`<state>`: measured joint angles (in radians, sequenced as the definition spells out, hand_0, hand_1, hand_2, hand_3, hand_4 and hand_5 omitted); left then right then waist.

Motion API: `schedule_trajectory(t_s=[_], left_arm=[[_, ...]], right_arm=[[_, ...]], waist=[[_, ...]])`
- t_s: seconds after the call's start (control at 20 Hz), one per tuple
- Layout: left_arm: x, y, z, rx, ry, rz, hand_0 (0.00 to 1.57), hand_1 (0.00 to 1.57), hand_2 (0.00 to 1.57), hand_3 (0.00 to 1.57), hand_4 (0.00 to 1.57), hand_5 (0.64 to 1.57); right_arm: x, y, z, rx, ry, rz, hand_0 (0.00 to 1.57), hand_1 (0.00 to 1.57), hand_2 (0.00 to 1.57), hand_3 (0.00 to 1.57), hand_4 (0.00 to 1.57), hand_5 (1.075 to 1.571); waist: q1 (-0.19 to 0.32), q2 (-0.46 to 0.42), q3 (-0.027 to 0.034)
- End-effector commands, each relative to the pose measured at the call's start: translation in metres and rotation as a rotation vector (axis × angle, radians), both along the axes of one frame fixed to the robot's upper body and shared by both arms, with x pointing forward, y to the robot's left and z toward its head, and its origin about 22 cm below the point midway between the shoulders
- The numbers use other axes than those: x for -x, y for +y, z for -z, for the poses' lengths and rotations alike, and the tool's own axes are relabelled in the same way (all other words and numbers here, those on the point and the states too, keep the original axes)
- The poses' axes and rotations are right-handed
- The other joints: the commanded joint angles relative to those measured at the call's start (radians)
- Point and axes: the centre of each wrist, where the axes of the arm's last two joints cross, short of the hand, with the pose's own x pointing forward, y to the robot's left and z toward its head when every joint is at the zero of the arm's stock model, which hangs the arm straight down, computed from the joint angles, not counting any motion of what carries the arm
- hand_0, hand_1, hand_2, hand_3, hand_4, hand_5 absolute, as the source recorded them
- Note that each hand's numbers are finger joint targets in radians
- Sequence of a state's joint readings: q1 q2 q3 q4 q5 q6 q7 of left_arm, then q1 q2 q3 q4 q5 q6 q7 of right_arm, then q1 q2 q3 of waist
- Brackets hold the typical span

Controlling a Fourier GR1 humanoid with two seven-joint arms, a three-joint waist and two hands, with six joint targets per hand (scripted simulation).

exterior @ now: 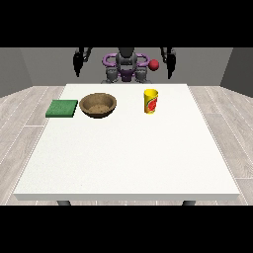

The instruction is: Pick the cup and pour the ball into the bowl, then pick the bowl and place it on the pad

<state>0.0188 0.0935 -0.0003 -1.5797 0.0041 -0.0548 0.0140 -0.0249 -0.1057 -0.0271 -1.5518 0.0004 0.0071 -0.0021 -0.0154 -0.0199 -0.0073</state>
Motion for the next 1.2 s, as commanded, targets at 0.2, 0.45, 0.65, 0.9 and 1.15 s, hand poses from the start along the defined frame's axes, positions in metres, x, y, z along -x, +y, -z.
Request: schedule_trajectory(t_s=[0.2, 0.45, 0.65, 0.9, 1.15], left_arm=[[-0.002, 0.008, -0.029, -0.026, -0.018, -0.015, 0.00, 0.00, 0.00, 0.00, 0.66, 1.566], [0.000, -0.022, -0.041, 0.211, 0.203, -0.132, 0.00, 0.00, 0.00, 0.00, 0.63, 1.564], [-0.006, -0.026, -0.082, 0.193, 0.099, -0.133, 0.00, 0.00, 0.00, 0.00, 0.60, 1.563], [-0.027, -0.049, -0.115, 0.167, -0.088, -0.119, 0.00, 0.00, 0.00, 0.00, 0.59, 1.557], [-0.048, -0.045, -0.096, 0.122, -0.245, -0.118, 0.00, 0.00, 0.00, 0.00, 0.58, 1.544]], right_arm=[[-0.003, -0.010, -0.031, 0.040, -0.013, -0.003, 0.00, 0.00, 0.00, 0.00, 0.87, 1.533], [0.018, 0.026, -0.039, -0.198, 0.227, -0.010, 0.00, 0.00, 0.00, 0.00, 0.86, 1.530], [0.023, 0.034, -0.076, -0.197, 0.141, 0.028, 0.00, 0.00, 0.00, 0.00, 0.82, 1.528], [0.019, -0.007, -0.114, -0.165, -0.015, 0.002, 0.00, 0.00, 0.00, 0.00, 0.76, 1.549], [0.008, 0.023, -0.097, -0.190, -0.170, -0.049, 0.00, 0.00, 0.00, 0.00, 0.73, 1.550]], waist=[[0.006, -0.251, 0.0037], [-0.081, -0.406, 0.0067], [-0.067, -0.308, 0.0071], [-0.081, -0.137, 0.0074], [-0.105, 0.079, 0.0072]])
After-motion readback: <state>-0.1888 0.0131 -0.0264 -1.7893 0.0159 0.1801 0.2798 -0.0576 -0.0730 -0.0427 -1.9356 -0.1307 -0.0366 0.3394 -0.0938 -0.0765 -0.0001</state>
